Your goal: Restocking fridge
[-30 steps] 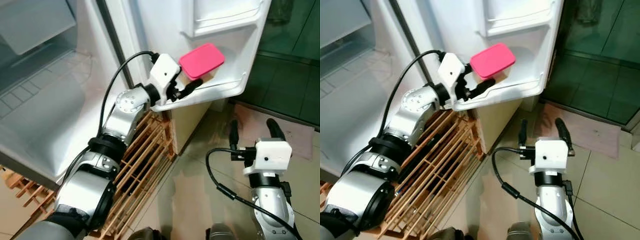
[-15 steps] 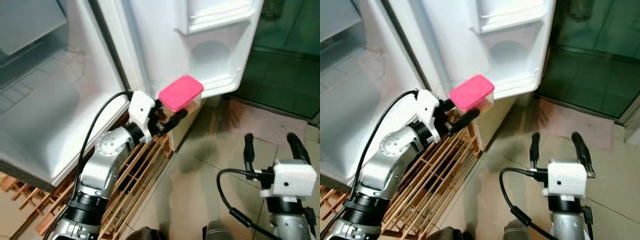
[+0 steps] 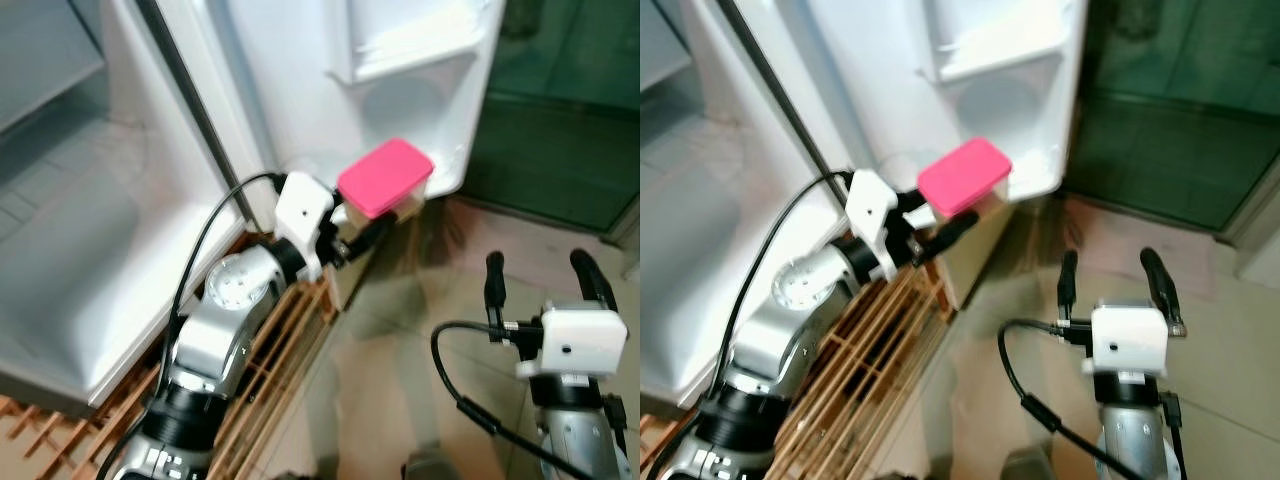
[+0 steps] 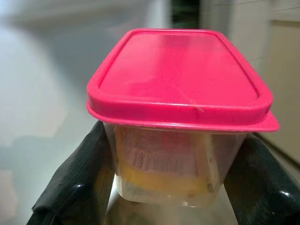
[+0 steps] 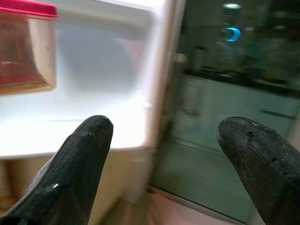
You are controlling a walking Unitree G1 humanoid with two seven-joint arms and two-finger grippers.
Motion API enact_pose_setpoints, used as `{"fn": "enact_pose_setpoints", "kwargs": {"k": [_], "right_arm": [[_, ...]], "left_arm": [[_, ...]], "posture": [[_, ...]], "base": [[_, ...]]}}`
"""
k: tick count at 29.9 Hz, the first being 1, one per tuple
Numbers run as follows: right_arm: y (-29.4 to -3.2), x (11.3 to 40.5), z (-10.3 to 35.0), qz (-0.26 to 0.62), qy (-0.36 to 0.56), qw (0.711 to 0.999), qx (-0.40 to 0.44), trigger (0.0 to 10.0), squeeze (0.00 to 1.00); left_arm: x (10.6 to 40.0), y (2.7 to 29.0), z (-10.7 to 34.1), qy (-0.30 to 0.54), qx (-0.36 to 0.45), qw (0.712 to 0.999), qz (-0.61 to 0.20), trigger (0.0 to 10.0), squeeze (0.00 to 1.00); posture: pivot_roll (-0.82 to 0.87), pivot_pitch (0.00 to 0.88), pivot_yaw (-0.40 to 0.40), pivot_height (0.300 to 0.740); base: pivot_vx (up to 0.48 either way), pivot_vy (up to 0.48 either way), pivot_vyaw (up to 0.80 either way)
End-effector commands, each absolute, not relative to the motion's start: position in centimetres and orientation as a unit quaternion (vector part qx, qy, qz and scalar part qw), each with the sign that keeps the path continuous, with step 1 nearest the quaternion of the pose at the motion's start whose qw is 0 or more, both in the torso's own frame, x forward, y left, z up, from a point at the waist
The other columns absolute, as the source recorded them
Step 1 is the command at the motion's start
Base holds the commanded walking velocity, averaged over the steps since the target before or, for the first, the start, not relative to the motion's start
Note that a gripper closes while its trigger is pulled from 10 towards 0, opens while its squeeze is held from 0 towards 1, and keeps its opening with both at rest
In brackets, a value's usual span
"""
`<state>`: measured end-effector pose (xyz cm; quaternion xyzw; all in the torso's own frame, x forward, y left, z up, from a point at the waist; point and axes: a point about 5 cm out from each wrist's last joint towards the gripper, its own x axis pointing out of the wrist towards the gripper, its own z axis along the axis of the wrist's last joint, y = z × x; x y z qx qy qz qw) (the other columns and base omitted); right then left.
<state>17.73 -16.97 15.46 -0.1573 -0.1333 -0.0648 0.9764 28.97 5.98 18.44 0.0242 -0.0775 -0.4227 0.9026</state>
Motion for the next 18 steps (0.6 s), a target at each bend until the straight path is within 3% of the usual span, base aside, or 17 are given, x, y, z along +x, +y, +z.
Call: {"fn": "enact_pose_setpoints", "kwargs": {"k": [1, 5, 9, 18], "right_arm": [[-16.5, 17.9, 15.2, -0.054, -0.126, 0.979, -0.154, 10.0, 0.0], [-16.5, 17.9, 15.2, -0.053, -0.125, 0.979, -0.154, 10.0, 0.0], [-16.5, 17.8, 15.2, -0.052, -0.124, 0.979, -0.155, 10.0, 0.0], [-16.1, 18.0, 15.2, -0.048, -0.126, 0.98, -0.149, 10.0, 0.0]], "left_arm": [[29.2, 6.8, 18.5, -0.078, 0.026, 0.91, -0.407, 10.0, 0.0], [29.2, 6.8, 18.7, -0.077, 0.028, 0.912, -0.403, 10.0, 0.0], [29.3, 6.7, 19.1, -0.082, 0.035, 0.912, -0.4, 10.0, 0.0], [30.6, 4.4, 20.0, -0.1, 0.108, 0.883, -0.445, 10.0, 0.0]], "posture": [[-0.27, 0.061, 0.167, 0.725], [-0.27, 0.064, 0.167, 0.725], [-0.27, 0.078, 0.171, 0.725], [-0.26, 0.095, 0.178, 0.725]], "base": [[0.382, 0.289, 0.0], [0.367, 0.278, 0.0], [0.0, 0.0, 0.0], [0.0, 0.0, 0.0]]}}
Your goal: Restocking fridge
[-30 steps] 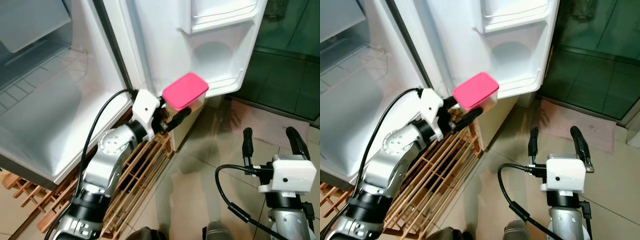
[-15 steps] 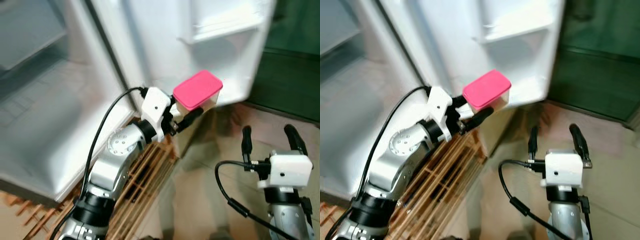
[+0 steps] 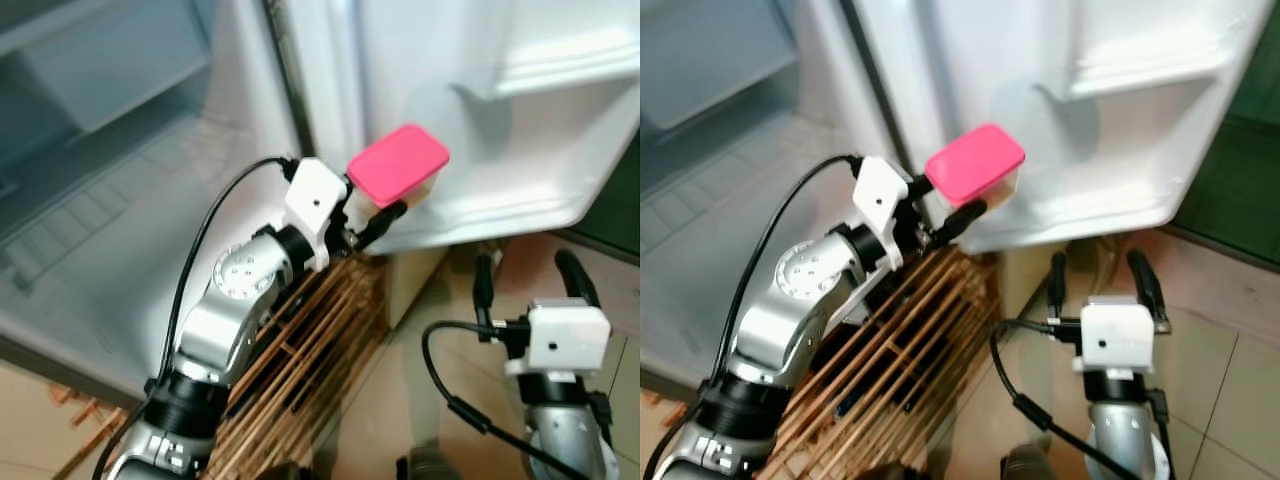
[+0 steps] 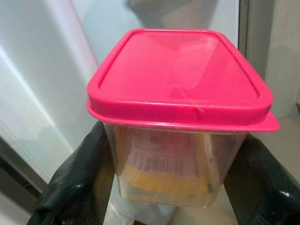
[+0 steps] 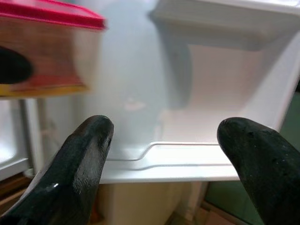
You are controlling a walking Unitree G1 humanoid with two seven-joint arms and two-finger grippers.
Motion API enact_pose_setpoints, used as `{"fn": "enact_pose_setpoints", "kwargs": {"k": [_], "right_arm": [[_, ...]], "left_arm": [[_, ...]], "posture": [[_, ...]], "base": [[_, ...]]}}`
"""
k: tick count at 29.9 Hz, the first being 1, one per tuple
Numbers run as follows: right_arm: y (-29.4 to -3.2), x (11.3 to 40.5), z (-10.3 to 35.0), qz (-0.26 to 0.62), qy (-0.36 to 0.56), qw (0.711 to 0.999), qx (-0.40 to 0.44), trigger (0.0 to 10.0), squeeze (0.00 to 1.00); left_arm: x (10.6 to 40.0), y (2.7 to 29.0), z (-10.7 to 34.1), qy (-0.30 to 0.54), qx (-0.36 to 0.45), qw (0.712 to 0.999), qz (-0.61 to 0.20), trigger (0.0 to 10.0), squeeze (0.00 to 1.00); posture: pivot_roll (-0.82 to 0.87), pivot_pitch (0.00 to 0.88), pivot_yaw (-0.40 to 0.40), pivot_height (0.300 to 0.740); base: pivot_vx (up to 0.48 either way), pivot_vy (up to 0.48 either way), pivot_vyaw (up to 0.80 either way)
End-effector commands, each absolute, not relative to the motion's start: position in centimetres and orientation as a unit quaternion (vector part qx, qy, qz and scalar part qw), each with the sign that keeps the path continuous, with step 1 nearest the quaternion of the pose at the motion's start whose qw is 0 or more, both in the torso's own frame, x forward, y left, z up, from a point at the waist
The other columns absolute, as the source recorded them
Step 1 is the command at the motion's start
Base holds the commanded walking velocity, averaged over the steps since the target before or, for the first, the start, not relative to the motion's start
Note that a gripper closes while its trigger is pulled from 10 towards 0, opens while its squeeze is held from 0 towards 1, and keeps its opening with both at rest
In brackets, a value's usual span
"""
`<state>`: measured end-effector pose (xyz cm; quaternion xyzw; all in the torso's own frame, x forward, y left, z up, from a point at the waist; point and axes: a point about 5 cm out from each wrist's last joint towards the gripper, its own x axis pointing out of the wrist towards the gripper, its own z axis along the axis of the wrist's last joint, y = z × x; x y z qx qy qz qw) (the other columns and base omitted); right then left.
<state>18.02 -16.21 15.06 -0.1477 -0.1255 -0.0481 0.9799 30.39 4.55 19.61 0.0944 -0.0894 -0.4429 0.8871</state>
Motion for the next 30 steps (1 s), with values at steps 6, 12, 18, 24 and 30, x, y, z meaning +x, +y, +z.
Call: {"fn": "enact_pose_setpoints", "kwargs": {"k": [6, 12, 18, 24, 30], "right_arm": [[-15.3, 17.7, 15.7, -0.048, -0.134, 0.981, -0.135, 10.0, 0.0], [-14.7, 16.9, 15.3, -0.054, -0.12, 0.983, -0.124, 10.0, 0.0], [-13.9, 15.0, 15.0, -0.062, -0.095, 0.987, -0.117, 10.0, 0.0], [-13.9, 13.7, 14.9, -0.07, -0.079, 0.987, -0.119, 10.0, 0.0], [-13.6, 13.2, 14.9, -0.076, -0.073, 0.987, -0.119, 10.0, 0.0]], "left_arm": [[32.2, 2.3, 20.0, -0.114, 0.164, 0.857, -0.474, 10.0, 0.0], [33.1, 1.0, 20.7, -0.123, 0.164, 0.858, -0.472, 10.0, 0.0], [33.8, -1.6, 21.1, -0.14, 0.137, 0.861, -0.469, 10.0, 0.0], [33.7, -2.9, 20.7, -0.149, 0.128, 0.859, -0.473, 10.0, 0.0], [33.6, -3.6, 20.7, -0.176, 0.139, 0.851, -0.475, 10.0, 0.0]], "posture": [[-0.26, 0.145, 0.207, 0.725], [-0.28, 0.173, 0.236, 0.725], [-0.32, 0.225, 0.251, 0.725], [-0.35, 0.253, 0.261, 0.725], [-0.36, 0.26, 0.27, 0.725]], "base": [[0.0, 0.0, 0.0], [0.0, 0.0, 0.0], [0.0, 0.0, 0.0], [0.0, 0.0, 0.0], [0.0, 0.0, 0.0]]}}
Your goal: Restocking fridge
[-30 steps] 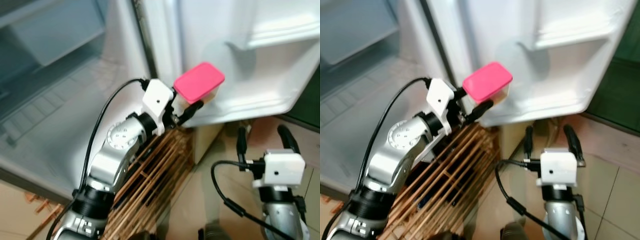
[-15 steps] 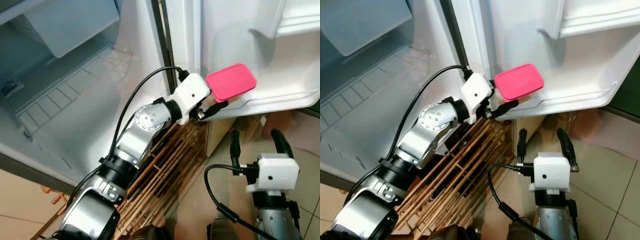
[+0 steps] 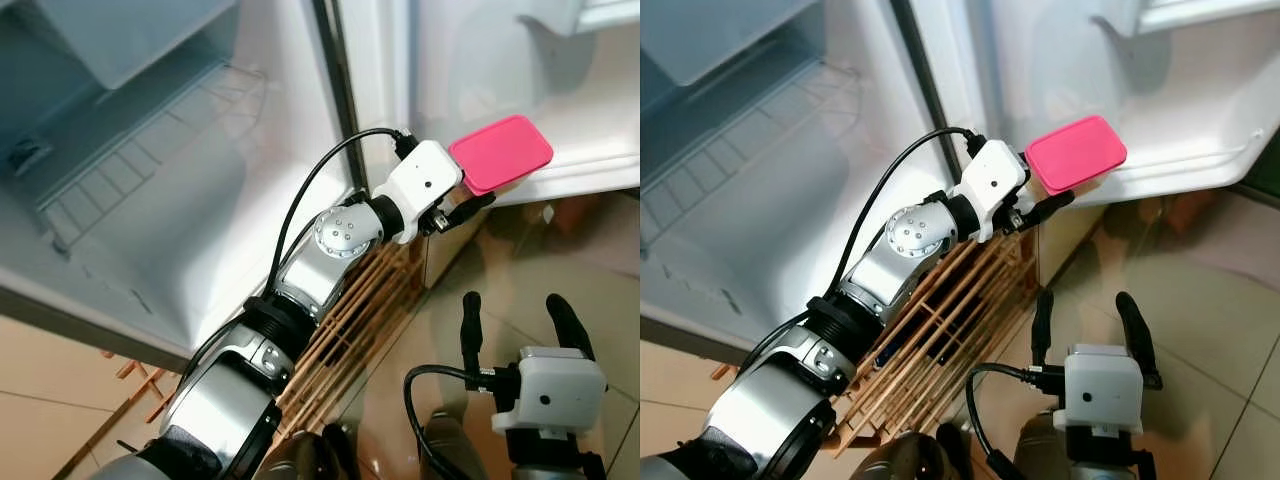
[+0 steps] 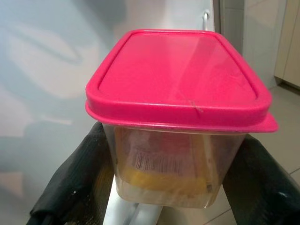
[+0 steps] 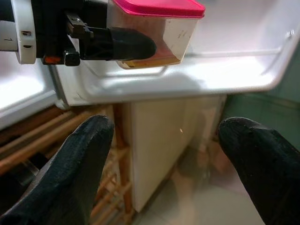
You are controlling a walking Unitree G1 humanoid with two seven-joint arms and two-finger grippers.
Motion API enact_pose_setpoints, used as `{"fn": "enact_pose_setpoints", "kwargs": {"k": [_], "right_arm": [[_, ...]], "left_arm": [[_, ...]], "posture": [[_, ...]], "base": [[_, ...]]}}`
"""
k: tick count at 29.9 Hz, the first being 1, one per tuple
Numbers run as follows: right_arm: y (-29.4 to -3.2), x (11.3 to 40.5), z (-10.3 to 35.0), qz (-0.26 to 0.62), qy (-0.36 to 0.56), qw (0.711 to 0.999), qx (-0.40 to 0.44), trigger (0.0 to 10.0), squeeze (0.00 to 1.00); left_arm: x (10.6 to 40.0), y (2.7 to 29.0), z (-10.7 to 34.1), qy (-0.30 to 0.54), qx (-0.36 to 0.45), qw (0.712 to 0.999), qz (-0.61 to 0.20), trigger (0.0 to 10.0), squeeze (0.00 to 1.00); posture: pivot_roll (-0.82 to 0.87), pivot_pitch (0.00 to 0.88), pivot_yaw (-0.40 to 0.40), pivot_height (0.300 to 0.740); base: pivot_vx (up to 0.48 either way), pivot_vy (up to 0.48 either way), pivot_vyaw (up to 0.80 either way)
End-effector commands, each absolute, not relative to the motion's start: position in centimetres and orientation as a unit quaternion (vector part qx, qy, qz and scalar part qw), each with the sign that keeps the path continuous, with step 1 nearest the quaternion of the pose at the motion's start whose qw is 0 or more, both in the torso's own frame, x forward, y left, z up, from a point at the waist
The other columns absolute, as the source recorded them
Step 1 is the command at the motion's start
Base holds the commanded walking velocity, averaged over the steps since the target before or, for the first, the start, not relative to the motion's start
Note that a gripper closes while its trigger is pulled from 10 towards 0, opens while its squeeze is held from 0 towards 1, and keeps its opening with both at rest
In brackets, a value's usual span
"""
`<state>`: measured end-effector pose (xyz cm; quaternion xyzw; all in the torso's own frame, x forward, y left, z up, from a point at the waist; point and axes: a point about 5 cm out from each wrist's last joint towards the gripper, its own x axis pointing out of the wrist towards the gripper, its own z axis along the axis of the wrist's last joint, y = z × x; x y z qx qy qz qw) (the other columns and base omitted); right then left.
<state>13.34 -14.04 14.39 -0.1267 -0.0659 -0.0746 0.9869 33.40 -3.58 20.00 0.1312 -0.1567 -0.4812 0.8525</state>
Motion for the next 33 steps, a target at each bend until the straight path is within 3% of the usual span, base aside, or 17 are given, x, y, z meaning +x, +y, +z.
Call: {"fn": "enact_pose_setpoints", "kwargs": {"k": [1, 12, 21, 27, 33], "right_arm": [[-13.6, 13.1, 15.0, -0.077, -0.072, 0.987, -0.119, 10.0, 0.0], [-13.5, 12.7, 15.1, -0.085, -0.067, 0.986, -0.124, 10.0, 0.0], [-13.4, 12.8, 14.8, -0.083, -0.066, 0.986, -0.126, 10.0, 0.0], [-13.5, 12.7, 14.8, -0.082, -0.066, 0.986, -0.128, 10.0, 0.0], [-13.5, 12.7, 14.8, -0.082, -0.065, 0.986, -0.13, 10.0, 0.0]], "left_arm": [[33.6, -3.8, 20.8, -0.181, 0.139, 0.851, -0.474, 10.0, 0.0], [34.3, -4.3, 24.3, -0.25, 0.132, 0.847, -0.45, 10.0, 0.0], [35.2, -3.7, 24.6, -0.25, 0.14, 0.852, -0.437, 10.0, 0.0], [35.0, -3.1, 23.6, -0.298, 0.231, 0.832, -0.406, 10.0, 0.0], [35.0, -3.0, 22.6, -0.293, 0.257, 0.833, -0.394, 10.0, 0.0]], "posture": [[-0.36, 0.261, 0.27, 0.725], [-0.38, 0.26, 0.276, 0.725], [-0.38, 0.25, 0.276, 0.725], [-0.39, 0.243, 0.271, 0.725], [-0.39, 0.248, 0.267, 0.725]], "base": [[0.0, 0.0, 0.0], [0.0, 0.0, 0.0], [0.0, 0.0, 0.0], [0.0, 0.0, 0.0], [0.0, 0.0, 0.0]]}}
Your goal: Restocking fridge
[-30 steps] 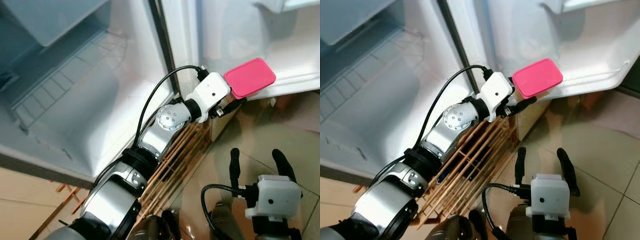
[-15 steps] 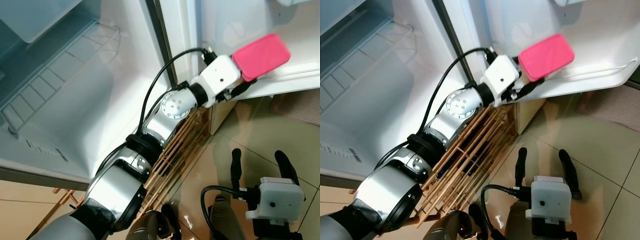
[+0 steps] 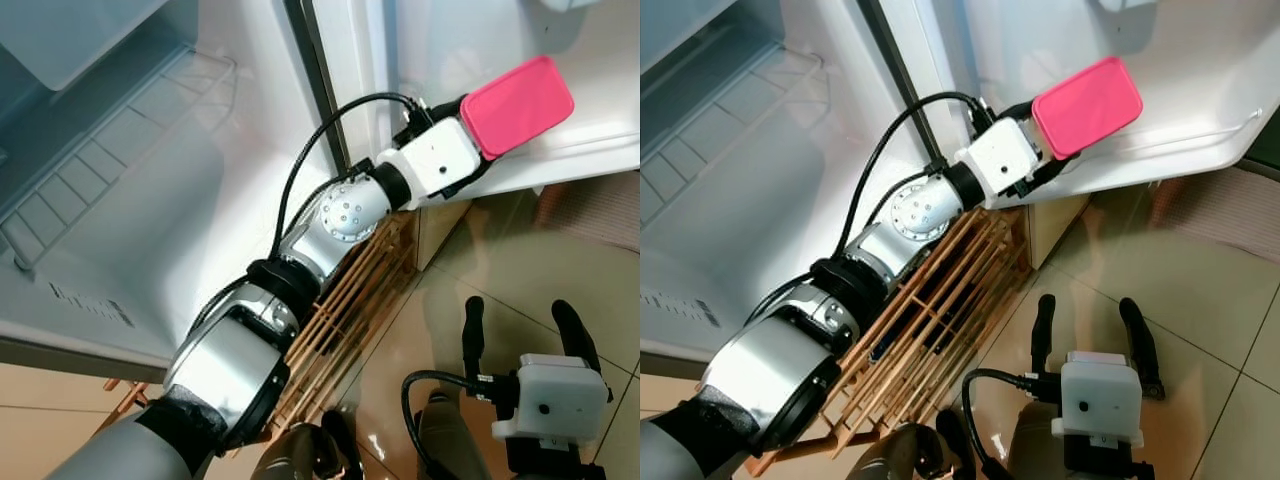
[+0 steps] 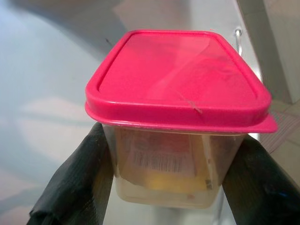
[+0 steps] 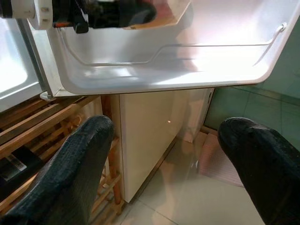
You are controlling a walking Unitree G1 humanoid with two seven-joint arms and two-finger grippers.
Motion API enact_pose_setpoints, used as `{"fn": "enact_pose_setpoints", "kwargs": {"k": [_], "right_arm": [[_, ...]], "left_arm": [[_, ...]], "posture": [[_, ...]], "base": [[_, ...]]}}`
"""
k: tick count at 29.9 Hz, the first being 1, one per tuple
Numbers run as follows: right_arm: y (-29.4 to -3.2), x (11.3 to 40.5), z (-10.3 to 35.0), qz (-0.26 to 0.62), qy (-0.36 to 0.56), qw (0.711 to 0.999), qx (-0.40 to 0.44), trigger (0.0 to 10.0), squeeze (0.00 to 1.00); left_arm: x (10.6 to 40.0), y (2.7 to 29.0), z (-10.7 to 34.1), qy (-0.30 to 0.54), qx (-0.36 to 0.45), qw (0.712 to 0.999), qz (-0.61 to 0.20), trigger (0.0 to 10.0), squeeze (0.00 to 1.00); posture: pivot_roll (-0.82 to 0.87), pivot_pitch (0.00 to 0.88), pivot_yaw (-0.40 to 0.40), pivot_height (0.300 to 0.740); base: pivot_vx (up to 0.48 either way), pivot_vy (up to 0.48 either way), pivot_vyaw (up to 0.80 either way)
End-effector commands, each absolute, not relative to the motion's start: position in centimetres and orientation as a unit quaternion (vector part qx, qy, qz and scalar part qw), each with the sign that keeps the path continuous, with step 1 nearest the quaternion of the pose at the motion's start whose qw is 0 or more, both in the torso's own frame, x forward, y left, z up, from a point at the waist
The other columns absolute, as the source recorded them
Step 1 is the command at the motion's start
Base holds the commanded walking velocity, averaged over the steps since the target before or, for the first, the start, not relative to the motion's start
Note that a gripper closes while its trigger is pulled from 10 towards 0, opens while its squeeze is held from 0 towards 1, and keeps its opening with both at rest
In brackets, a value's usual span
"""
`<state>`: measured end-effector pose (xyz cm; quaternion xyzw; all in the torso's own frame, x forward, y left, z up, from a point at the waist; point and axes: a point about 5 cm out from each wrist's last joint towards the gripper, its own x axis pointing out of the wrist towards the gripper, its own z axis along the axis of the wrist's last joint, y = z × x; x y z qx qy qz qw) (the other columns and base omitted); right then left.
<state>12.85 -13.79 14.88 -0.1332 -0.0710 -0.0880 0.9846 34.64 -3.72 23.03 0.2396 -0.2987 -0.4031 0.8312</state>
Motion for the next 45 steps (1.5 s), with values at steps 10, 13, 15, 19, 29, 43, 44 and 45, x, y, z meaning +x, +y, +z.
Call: {"fn": "enact_pose_setpoints", "kwargs": {"k": [10, 13, 15, 19, 29, 43, 44, 45], "right_arm": [[-13.4, 12.8, 14.8, -0.079, -0.064, 0.986, -0.13, 10.0, 0.0], [-13.4, 12.8, 14.8, -0.078, -0.063, 0.986, -0.13, 10.0, 0.0], [-13.5, 12.8, 14.8, -0.078, -0.062, 0.986, -0.13, 10.0, 0.0], [-13.6, 12.8, 14.8, -0.079, -0.062, 0.986, -0.132, 10.0, 0.0], [-13.8, 12.9, 14.8, -0.077, -0.063, 0.986, -0.137, 10.0, 0.0], [-13.9, 13.2, 14.6, -0.073, -0.065, 0.985, -0.139, 10.0, 0.0], [-13.9, 13.2, 14.6, -0.073, -0.064, 0.985, -0.139, 10.0, 0.0], [-13.9, 13.2, 14.6, -0.073, -0.065, 0.985, -0.139, 10.0, 0.0]], "left_arm": [[35.5, -2.0, 18.6, -0.178, 0.227, 0.861, -0.419, 10.0, 0.0], [35.5, -1.7, 17.7, -0.164, 0.241, 0.863, -0.412, 10.0, 0.0], [35.6, -1.5, 17.2, -0.157, 0.254, 0.864, -0.405, 10.0, 0.0], [35.6, -1.4, 17.0, -0.156, 0.262, 0.865, -0.398, 10.0, 0.0], [36.0, -1.5, 18.2, -0.152, 0.222, 0.871, -0.412, 10.0, 1.0], [36.6, -0.4, 25.1, -0.352, 0.297, 0.832, -0.309, 10.0, 1.0], [36.6, -0.3, 25.4, -0.357, 0.298, 0.83, -0.307, 10.0, 1.0], [36.7, -0.3, 25.5, -0.356, 0.297, 0.832, -0.306, 10.0, 1.0]], "posture": [[-0.38, 0.252, 0.265, 0.725], [-0.38, 0.252, 0.265, 0.725], [-0.39, 0.254, 0.263, 0.725], [-0.39, 0.254, 0.261, 0.725], [-0.39, 0.252, 0.257, 0.725], [-0.38, 0.244, 0.259, 0.725], [-0.38, 0.241, 0.257, 0.725], [-0.38, 0.24, 0.257, 0.725]], "base": [[0.0, 0.0, 0.0], [0.0, 0.0, 0.0], [0.0, 0.0, 0.0], [0.0, 0.0, 0.0], [0.0, 0.0, 0.0], [0.0, 0.0, 0.0], [0.0, 0.0, 0.0], [0.0, 0.0, 0.0]]}}
